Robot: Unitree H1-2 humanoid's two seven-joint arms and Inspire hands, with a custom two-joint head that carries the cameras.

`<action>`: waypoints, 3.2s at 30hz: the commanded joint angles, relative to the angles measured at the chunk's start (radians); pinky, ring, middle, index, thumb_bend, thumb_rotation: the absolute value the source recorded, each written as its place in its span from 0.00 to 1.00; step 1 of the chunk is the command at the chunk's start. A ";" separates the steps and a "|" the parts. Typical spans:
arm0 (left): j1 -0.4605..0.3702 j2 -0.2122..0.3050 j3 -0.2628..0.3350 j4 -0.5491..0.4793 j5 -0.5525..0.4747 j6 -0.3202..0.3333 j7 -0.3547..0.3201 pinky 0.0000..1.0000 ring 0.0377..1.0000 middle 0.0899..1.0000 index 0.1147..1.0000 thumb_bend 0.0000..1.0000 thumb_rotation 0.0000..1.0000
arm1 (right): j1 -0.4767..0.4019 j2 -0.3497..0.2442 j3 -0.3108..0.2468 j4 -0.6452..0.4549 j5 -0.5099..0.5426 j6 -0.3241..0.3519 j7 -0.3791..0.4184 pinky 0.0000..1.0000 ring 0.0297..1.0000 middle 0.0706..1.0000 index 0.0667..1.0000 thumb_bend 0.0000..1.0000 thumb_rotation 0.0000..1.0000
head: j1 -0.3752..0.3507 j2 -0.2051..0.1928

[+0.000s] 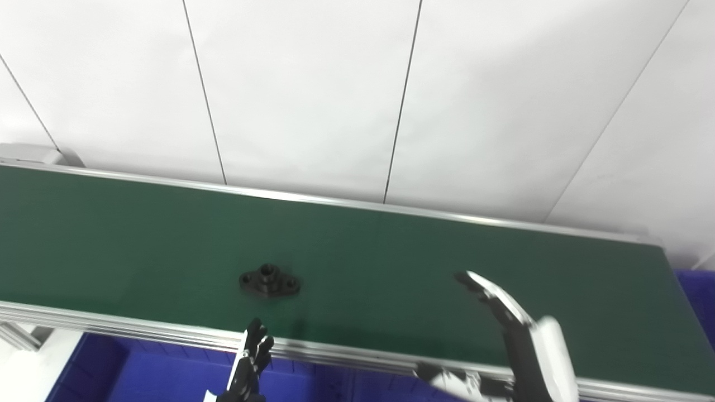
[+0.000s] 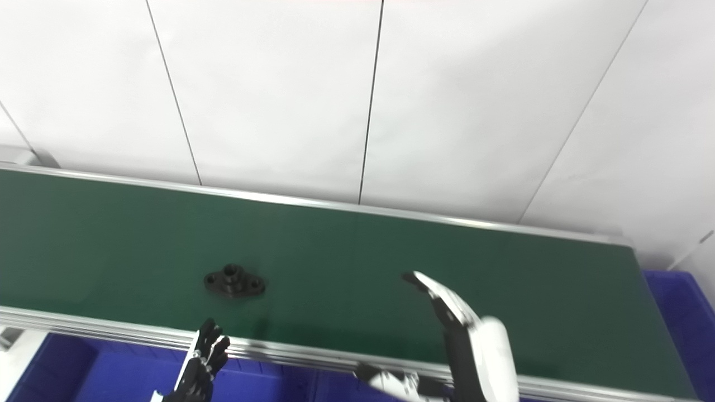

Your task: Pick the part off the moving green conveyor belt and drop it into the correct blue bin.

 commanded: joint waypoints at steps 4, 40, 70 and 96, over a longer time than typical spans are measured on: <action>0.004 0.012 -0.002 -0.038 -0.008 -0.003 -0.015 0.96 0.96 1.00 1.00 0.73 1.00 | -0.148 -0.009 0.016 0.021 -0.118 0.132 0.119 0.80 0.77 0.73 0.74 1.00 0.57 | -0.019 -0.001; 0.005 0.016 -0.026 -0.045 0.022 -0.003 -0.021 0.93 0.94 0.95 1.00 0.72 1.00 | -0.551 0.013 0.282 0.631 -0.338 0.304 0.000 0.49 0.58 0.63 0.70 0.99 0.41 | 0.017 0.003; 0.044 0.007 -0.054 -0.105 0.028 0.041 -0.016 0.95 0.97 0.95 1.00 0.71 1.00 | -0.541 -0.015 0.457 0.864 -0.383 0.380 -0.154 0.15 0.19 0.26 0.46 0.52 0.19 | 0.037 0.038; 0.052 0.006 -0.057 -0.124 0.013 0.058 -0.017 0.95 0.96 0.95 1.00 0.72 1.00 | -0.458 -0.022 0.477 0.764 -0.388 0.444 -0.247 0.12 0.15 0.21 0.45 0.51 0.15 | 0.024 0.048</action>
